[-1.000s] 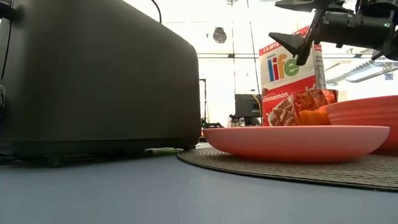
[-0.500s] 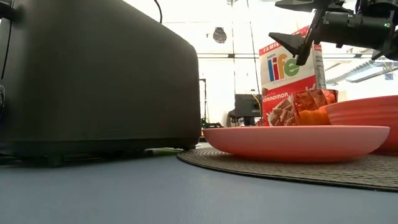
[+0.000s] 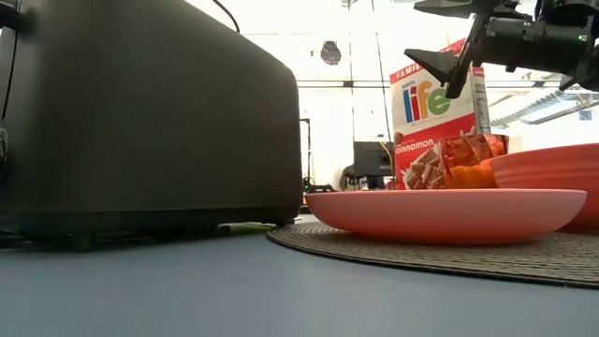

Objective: Arrange a breakfast setting
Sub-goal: Put the apple on the placemat to the top of the pink plate

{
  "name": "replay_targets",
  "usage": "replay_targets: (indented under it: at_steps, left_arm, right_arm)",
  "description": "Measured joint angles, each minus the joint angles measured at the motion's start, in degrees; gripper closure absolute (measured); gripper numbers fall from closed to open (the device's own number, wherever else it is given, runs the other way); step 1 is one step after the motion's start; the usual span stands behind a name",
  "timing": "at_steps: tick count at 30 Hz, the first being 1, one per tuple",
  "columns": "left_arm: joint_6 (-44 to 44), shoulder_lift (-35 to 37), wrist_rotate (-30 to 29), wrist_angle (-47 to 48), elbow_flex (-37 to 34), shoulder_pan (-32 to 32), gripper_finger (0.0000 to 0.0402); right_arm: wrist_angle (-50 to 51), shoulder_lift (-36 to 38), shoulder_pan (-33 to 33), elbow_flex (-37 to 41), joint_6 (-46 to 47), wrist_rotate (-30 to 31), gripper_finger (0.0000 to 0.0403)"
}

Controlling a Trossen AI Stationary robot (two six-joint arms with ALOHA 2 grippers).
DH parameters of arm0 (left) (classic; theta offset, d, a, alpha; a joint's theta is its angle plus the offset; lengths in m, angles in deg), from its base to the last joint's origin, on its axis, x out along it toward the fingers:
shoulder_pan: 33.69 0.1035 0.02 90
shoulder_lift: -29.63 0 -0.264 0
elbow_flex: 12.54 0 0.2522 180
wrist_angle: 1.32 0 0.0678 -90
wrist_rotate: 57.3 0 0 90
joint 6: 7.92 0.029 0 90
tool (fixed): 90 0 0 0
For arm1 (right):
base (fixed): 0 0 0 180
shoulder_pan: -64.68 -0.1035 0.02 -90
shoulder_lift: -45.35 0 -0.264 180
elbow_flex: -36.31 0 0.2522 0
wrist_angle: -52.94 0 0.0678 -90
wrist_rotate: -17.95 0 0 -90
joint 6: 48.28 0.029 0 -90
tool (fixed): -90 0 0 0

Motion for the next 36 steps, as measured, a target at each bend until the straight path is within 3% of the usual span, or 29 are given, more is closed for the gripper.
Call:
replay_targets:
  at_steps: [10,22,36]
  left_arm:
    - [0.2,0.0,-0.6,-1.0,-1.1,0.0,0.0053]
    - [0.2,0.0,-0.6,-0.9,-1.1,0.0,0.0151]
    - [-0.9,0.0,-2.6,0.6,5.0,0.0,0.0157]
  right_arm:
    - [0.0,0.0,0.0,0.0,-0.5,0.0,0.0067]
    - [0.0,0.0,0.0,0.0,-0.5,0.0,0.0067]
    - [0.0,0.0,0.0,0.0,-0.4,0.0,0.0067]
